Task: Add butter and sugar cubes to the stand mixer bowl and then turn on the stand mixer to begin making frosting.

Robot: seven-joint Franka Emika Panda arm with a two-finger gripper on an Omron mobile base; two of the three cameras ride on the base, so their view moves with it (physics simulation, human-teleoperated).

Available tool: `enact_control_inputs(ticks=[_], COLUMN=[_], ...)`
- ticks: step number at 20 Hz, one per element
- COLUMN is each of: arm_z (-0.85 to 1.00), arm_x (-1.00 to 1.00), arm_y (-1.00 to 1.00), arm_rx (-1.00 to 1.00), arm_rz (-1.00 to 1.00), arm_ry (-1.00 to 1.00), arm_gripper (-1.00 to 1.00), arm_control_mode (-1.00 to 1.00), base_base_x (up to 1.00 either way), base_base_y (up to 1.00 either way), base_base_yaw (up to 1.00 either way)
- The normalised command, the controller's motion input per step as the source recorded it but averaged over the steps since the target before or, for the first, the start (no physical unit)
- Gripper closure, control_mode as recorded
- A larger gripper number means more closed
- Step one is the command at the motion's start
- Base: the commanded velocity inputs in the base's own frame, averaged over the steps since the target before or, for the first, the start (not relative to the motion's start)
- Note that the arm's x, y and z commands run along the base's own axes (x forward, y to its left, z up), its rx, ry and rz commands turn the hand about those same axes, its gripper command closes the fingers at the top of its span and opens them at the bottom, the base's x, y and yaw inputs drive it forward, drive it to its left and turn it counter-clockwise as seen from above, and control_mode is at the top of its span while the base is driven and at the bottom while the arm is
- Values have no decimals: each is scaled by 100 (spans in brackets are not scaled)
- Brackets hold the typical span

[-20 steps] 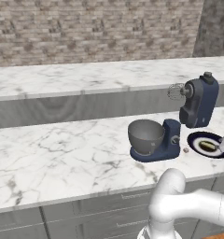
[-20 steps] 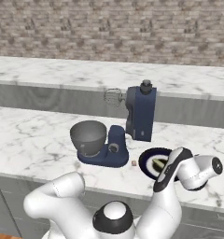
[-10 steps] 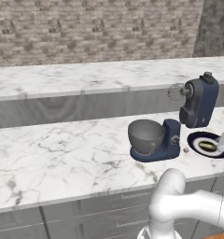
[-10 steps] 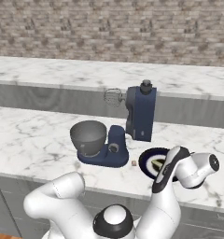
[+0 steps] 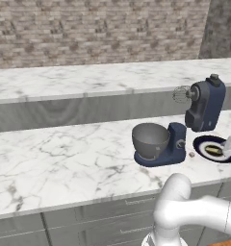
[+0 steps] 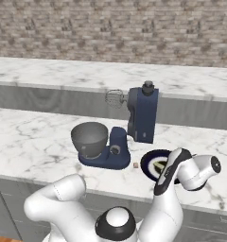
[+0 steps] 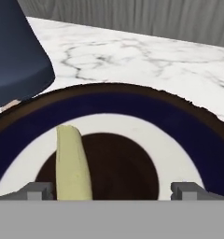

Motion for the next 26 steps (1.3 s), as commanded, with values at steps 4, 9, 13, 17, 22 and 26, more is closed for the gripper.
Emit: enact_control_inputs(ticks=[4, 9, 13, 17, 22, 26], arm_z=[-12, -8, -6, -14, -25, -19], arm_x=[-14, 1, 6, 0, 0, 0], arm_y=[0, 0, 0, 6, 45, 82], arm_rx=[0, 0, 0, 0, 0, 0], arm_rz=[6, 8, 10, 10, 7, 4], arm_ry=[2, 0, 0, 1, 5, 10], arm_gripper=[-100, -100, -100, -100, -100, -100], arm_control_mode=[-100, -100, -100, -100, -100, -100], base_base_x=[0, 0, 0, 0, 0, 0], base_base_y=[0, 0, 0, 0, 0, 0], base_base_yaw=[0, 0, 0, 0, 0, 0])
